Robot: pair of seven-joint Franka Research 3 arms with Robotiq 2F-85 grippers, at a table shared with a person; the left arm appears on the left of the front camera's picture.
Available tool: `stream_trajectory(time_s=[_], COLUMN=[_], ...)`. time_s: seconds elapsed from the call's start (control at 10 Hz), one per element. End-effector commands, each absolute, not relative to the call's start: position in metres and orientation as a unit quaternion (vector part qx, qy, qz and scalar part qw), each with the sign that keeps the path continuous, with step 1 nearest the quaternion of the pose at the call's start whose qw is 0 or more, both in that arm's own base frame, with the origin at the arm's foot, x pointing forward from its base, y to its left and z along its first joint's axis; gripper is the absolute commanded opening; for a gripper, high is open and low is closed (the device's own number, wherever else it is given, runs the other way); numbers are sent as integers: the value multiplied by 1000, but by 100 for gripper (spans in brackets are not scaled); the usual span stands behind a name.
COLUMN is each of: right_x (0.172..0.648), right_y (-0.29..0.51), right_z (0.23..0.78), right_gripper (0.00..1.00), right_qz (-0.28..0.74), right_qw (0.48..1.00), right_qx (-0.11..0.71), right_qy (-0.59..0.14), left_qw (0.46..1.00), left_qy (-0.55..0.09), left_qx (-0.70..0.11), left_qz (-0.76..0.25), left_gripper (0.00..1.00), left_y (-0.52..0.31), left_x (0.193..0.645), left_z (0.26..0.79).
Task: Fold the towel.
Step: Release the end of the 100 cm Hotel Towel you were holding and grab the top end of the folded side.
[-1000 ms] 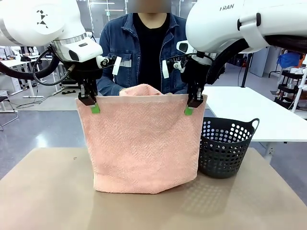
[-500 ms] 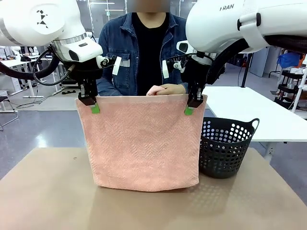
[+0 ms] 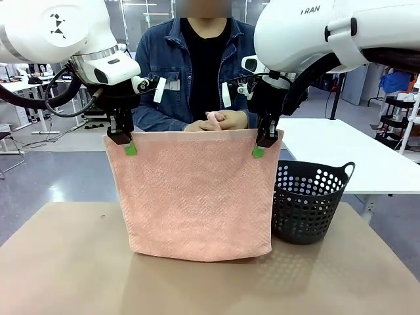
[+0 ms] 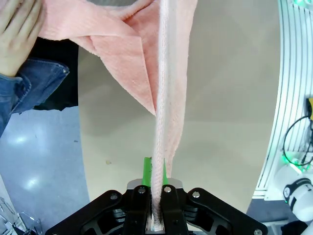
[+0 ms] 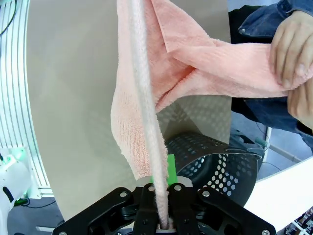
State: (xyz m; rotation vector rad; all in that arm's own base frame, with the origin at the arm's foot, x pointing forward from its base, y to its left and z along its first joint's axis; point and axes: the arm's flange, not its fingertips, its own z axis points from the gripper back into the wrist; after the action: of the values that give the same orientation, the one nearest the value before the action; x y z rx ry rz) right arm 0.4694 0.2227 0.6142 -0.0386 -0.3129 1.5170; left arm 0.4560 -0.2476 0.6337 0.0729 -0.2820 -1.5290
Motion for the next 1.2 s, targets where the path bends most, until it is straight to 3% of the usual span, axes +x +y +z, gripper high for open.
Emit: stream_trajectory(time_s=[0.0, 1.1], right_x=[469, 469], right_y=[223, 223], right_z=[616, 616], right_gripper=[0, 0], right_qz=[685, 685], right_qw=[714, 714], right_qx=[-22, -22], right_qy=[-144, -144], left_qw=[711, 711], left_qy=[-126, -126], left_qx=[35, 35], left_qz=[-691, -691], left_gripper=[0, 0], left_y=[-246, -246], left_x=[457, 457], left_z=[634, 634])
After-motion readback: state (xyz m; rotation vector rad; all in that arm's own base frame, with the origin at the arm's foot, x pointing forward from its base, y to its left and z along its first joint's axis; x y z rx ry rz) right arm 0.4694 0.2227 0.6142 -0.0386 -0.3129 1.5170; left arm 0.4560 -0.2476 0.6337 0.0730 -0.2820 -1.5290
